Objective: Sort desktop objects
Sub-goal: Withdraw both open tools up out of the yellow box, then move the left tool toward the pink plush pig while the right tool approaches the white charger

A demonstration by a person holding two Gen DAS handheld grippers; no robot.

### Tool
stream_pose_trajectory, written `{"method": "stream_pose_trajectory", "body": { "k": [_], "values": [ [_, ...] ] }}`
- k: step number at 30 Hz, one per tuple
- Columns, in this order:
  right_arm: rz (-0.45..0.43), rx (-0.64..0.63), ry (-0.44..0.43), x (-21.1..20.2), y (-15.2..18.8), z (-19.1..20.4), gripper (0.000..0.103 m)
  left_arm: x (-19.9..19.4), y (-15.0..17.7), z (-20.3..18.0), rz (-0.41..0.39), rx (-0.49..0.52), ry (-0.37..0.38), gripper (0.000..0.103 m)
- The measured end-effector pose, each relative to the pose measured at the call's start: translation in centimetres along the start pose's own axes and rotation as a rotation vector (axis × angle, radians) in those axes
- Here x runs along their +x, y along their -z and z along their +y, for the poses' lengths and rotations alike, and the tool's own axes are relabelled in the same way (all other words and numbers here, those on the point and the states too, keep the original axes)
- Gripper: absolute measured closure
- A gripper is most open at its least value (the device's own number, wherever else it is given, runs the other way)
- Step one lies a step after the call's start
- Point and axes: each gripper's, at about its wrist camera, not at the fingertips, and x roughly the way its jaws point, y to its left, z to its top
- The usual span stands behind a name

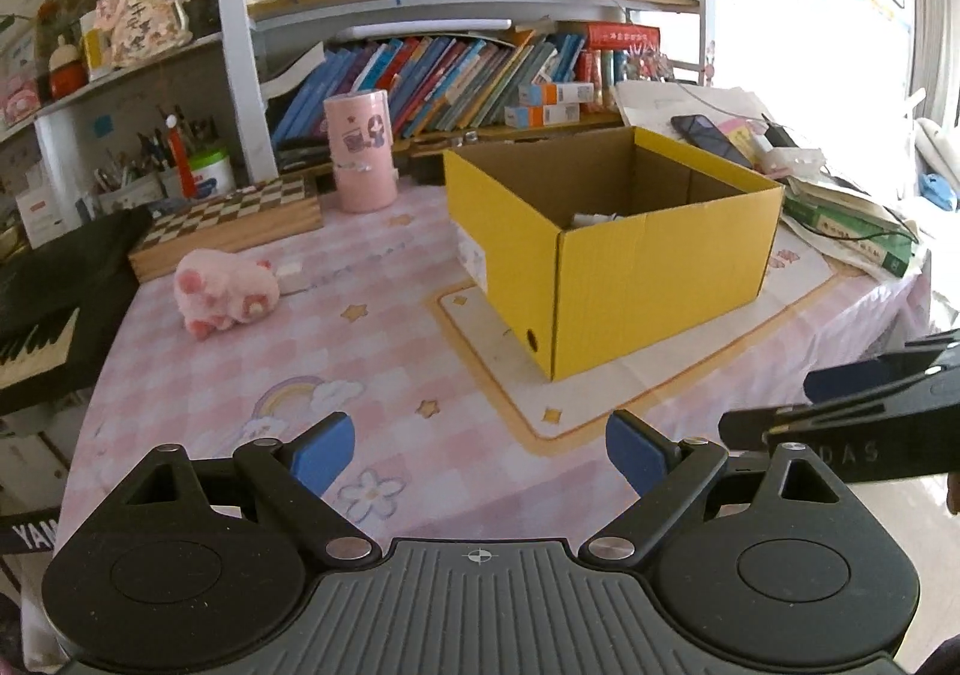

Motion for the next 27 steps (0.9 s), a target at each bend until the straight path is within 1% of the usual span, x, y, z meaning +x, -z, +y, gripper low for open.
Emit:
{"method": "stream_pose_trajectory", "body": {
  "k": [6,13,27],
  "values": [
    [0.015,-0.030,-0.015,-0.6,1.4,2.4,0.034,-1.2,1.1,1.2,0.006,0.002,0.005,0.010],
    [0.022,-0.053,-0.026,-1.3,2.6,4.7,0.034,-2.6,2.4,2.4,0.013,0.002,0.006,0.010],
    [0.016,-0.121,-0.061,-1.8,3.5,8.6,0.034,-4.7,4.1,5.6,0.006,-0.054,-0.044,0.009]
  ]
}}
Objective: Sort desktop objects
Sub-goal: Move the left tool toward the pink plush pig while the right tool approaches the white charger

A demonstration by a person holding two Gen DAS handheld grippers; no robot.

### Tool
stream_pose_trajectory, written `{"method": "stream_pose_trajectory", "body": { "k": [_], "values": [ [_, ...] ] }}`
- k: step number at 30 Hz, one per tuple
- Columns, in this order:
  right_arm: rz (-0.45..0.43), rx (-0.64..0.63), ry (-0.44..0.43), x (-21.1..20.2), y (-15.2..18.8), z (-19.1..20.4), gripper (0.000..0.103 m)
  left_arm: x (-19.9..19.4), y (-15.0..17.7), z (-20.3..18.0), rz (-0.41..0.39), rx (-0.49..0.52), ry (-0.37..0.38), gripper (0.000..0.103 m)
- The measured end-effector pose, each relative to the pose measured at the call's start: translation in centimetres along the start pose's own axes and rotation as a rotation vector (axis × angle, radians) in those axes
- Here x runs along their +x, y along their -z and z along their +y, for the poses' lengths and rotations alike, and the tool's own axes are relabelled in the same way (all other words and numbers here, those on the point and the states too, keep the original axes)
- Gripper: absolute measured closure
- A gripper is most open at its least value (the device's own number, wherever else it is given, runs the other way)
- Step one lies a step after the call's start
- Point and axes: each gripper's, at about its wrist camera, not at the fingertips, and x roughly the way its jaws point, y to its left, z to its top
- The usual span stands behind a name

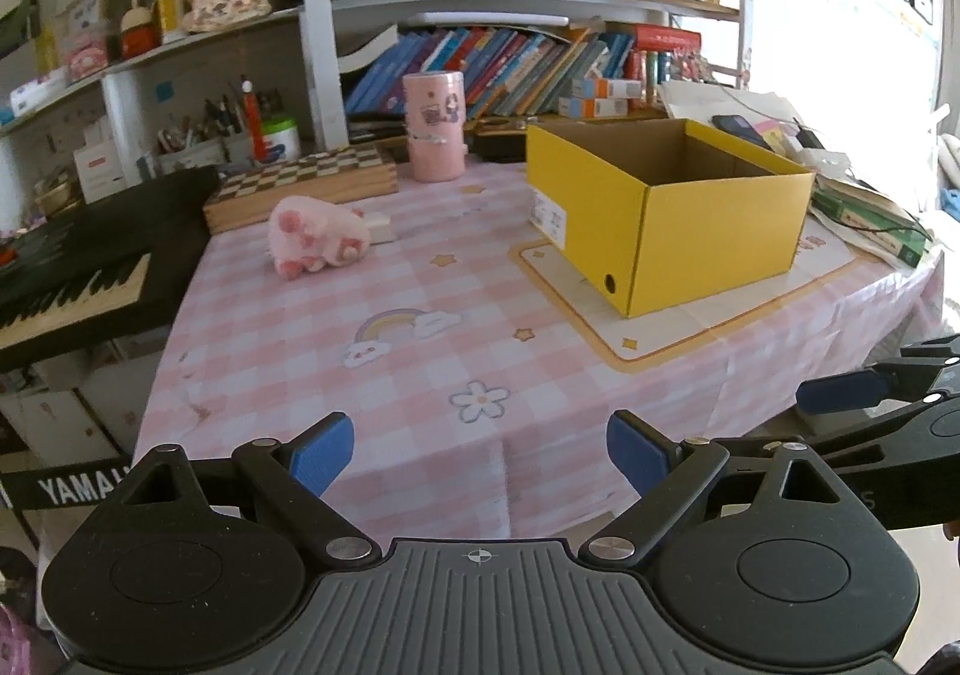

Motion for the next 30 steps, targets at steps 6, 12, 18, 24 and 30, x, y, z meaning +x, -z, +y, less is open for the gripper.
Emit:
{"method": "stream_pose_trajectory", "body": {
  "k": [6,12,18,24,30],
  "values": [
    [-0.011,-0.029,-0.013,0.0,-0.3,1.6,0.034,-0.7,0.4,1.4,-0.014,-0.020,-0.024,0.009],
    [-0.018,-0.062,-0.035,0.2,-0.6,3.4,0.034,-1.5,0.9,3.1,-0.020,-0.044,-0.056,0.009],
    [-0.025,-0.093,-0.060,0.4,-1.0,5.2,0.034,-2.1,1.2,4.6,-0.027,-0.064,-0.090,0.009],
    [-0.035,-0.117,-0.072,0.8,-1.6,6.1,0.034,-2.2,1.2,5.4,-0.030,-0.078,-0.110,0.009],
    [-0.037,-0.129,-0.091,1.6,-2.4,6.6,0.034,-1.7,0.9,6.1,-0.028,-0.088,-0.128,0.009]
  ]
}}
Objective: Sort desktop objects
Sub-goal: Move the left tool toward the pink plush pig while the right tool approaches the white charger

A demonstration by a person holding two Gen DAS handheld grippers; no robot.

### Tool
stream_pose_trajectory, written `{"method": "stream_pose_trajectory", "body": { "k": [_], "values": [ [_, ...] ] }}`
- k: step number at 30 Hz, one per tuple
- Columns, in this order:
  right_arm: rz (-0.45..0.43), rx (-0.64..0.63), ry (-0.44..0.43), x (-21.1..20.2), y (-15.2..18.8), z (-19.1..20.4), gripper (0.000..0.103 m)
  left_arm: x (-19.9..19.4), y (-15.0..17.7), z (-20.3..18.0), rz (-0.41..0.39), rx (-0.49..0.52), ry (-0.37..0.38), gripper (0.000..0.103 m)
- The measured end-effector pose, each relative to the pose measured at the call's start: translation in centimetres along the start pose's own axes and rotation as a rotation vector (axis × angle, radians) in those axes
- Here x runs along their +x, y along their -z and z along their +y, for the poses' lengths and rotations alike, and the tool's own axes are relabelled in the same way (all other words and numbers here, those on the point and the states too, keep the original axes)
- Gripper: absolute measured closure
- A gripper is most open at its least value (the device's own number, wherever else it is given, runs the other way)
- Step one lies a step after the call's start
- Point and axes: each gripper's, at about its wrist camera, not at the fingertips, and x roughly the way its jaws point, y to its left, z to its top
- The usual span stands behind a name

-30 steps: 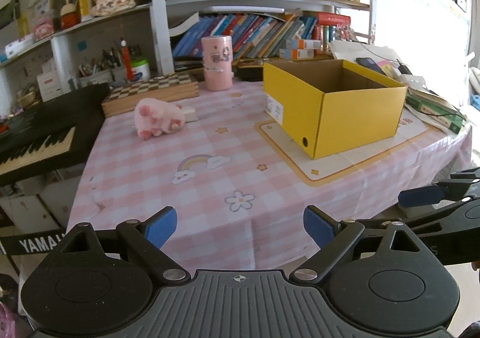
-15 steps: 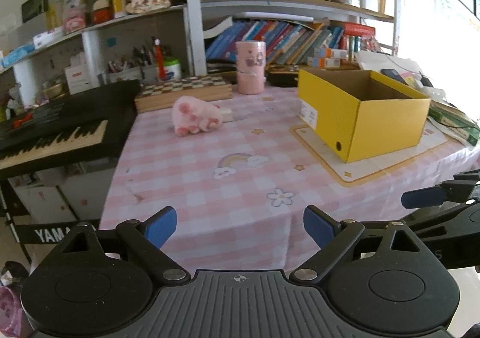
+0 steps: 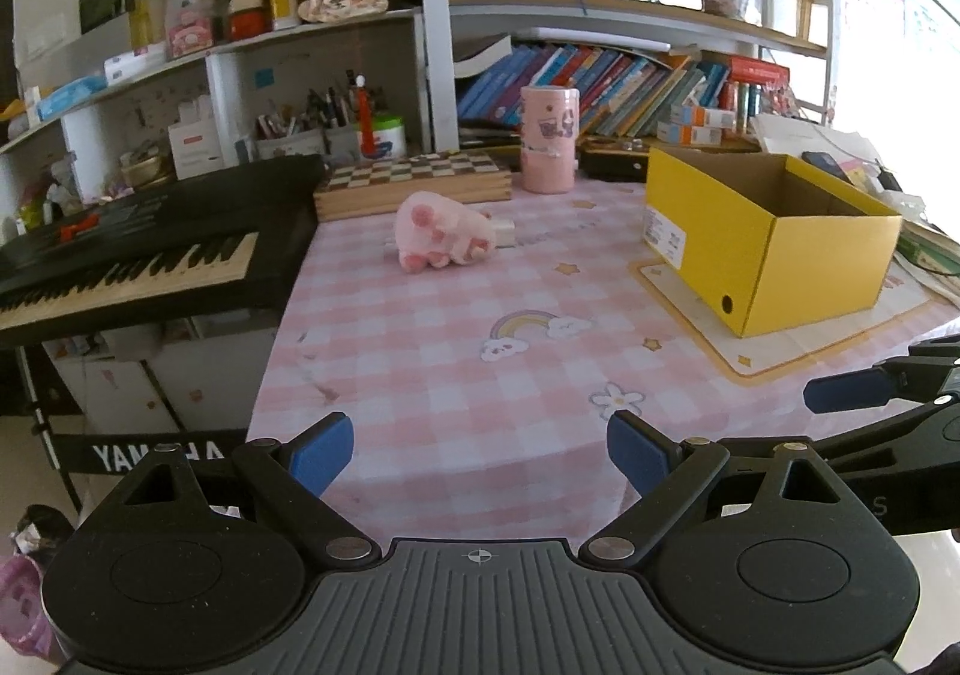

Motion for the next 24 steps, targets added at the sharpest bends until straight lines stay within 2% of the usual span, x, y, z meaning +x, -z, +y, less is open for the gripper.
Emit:
{"method": "stream_pose_trajectory", "body": {
  "k": [9,24],
  "values": [
    [0.015,0.019,-0.015,2.4,-1.8,-0.7,0.034,2.4,-1.1,0.4,0.026,0.020,-0.011,0.009],
    [0.021,0.007,-0.030,7.1,-6.6,-2.4,0.034,7.6,-4.7,1.6,0.049,-0.022,-0.019,0.009]
  ]
}}
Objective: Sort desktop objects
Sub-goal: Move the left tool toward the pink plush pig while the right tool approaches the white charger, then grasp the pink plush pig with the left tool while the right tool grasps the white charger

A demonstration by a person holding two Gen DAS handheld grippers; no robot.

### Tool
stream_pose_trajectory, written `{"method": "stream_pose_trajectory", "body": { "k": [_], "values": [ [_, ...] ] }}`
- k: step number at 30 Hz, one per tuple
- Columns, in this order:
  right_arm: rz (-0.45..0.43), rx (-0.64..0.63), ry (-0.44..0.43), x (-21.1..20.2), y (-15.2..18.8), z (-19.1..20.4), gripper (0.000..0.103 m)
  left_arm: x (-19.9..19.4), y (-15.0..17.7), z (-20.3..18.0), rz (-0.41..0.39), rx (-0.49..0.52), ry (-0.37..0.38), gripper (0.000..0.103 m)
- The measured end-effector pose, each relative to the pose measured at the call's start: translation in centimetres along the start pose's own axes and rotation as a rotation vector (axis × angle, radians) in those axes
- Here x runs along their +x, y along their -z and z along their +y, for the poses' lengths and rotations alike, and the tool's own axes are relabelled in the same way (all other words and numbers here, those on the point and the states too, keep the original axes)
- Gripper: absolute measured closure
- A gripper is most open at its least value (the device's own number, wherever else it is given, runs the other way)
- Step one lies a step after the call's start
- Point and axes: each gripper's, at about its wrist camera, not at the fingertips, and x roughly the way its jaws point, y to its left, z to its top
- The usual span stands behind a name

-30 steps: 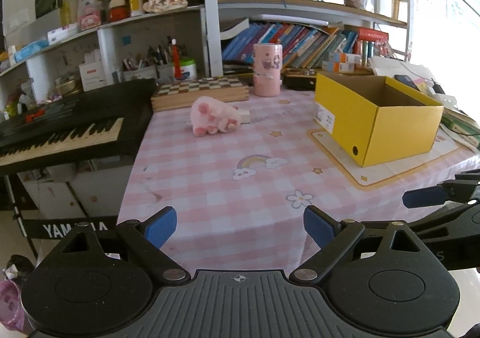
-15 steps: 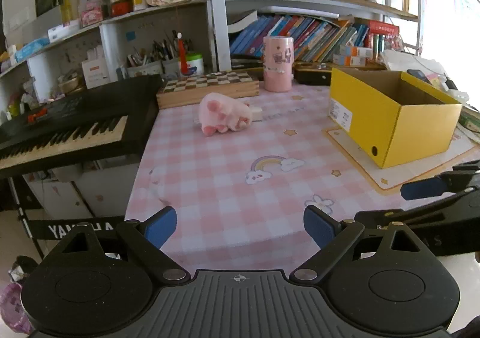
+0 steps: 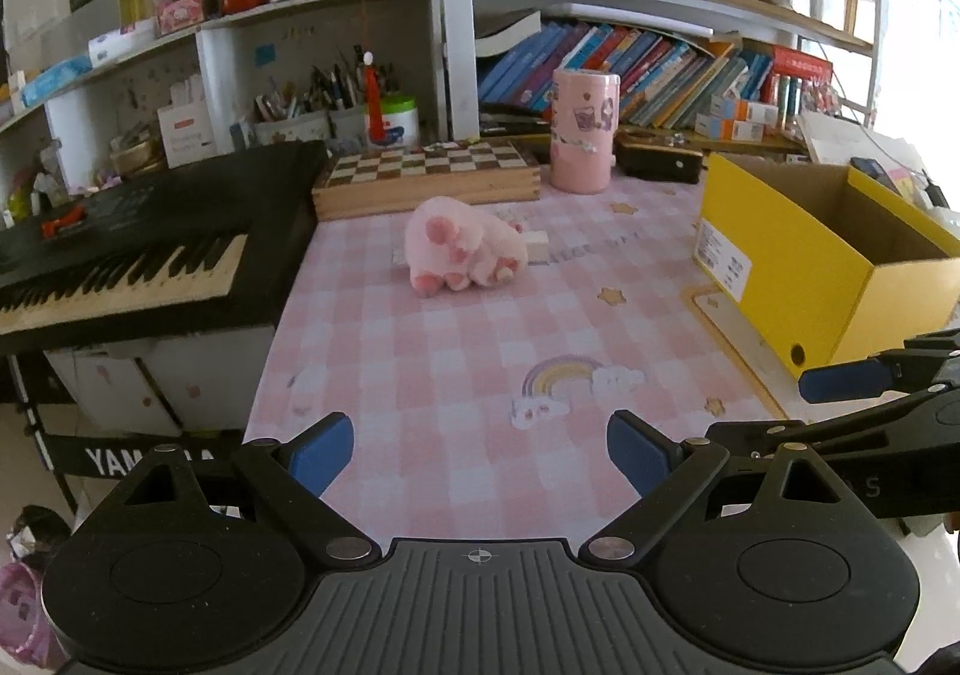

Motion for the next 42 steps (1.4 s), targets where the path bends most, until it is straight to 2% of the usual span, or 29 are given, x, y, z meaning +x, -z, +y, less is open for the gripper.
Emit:
{"method": "stream_pose_trajectory", "body": {
  "k": [22,35,42],
  "values": [
    [-0.074,0.040,-0.044,5.7,-9.5,-4.9,0.033,6.4,-6.7,0.0,-0.042,-0.062,-0.090,0.009],
    [-0.042,0.041,-0.085,10.7,-13.0,-6.3,0.033,11.3,-8.8,0.4,-0.002,-0.120,-0.131,0.009],
    [-0.028,0.034,-0.076,14.1,-15.1,-6.3,0.037,14.3,-10.4,1.2,0.010,-0.152,-0.156,0.009]
  ]
}}
